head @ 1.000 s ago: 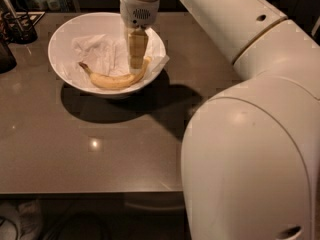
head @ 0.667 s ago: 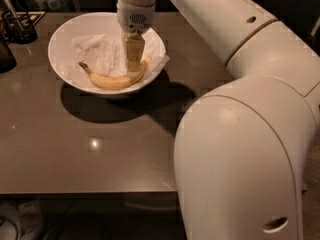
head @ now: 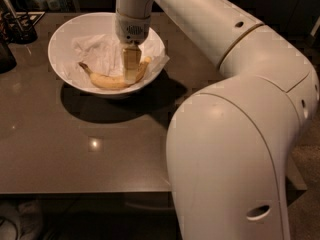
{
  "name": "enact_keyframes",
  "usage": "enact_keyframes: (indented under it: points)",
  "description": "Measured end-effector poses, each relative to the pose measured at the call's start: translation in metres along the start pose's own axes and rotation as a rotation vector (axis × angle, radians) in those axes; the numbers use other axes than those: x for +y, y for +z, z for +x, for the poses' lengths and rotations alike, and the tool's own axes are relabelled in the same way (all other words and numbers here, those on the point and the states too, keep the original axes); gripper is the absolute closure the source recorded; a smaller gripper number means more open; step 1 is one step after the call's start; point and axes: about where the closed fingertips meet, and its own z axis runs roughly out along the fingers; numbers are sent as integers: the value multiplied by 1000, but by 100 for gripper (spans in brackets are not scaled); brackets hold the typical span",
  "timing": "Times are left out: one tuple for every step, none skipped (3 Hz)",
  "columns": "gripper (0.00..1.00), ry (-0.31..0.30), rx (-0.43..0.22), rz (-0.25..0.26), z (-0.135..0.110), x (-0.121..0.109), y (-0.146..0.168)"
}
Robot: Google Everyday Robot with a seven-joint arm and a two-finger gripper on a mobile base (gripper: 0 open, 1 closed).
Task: Pick banana from white bowl
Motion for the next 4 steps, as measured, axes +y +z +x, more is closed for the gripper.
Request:
enact_keyframes:
  points:
    - [37, 7, 1, -25, 4, -1, 13]
    - [37, 12, -12, -48, 6, -2, 25]
    - [37, 16, -21, -66, 8, -3, 33]
    - [55, 20, -28, -75, 12, -3, 39]
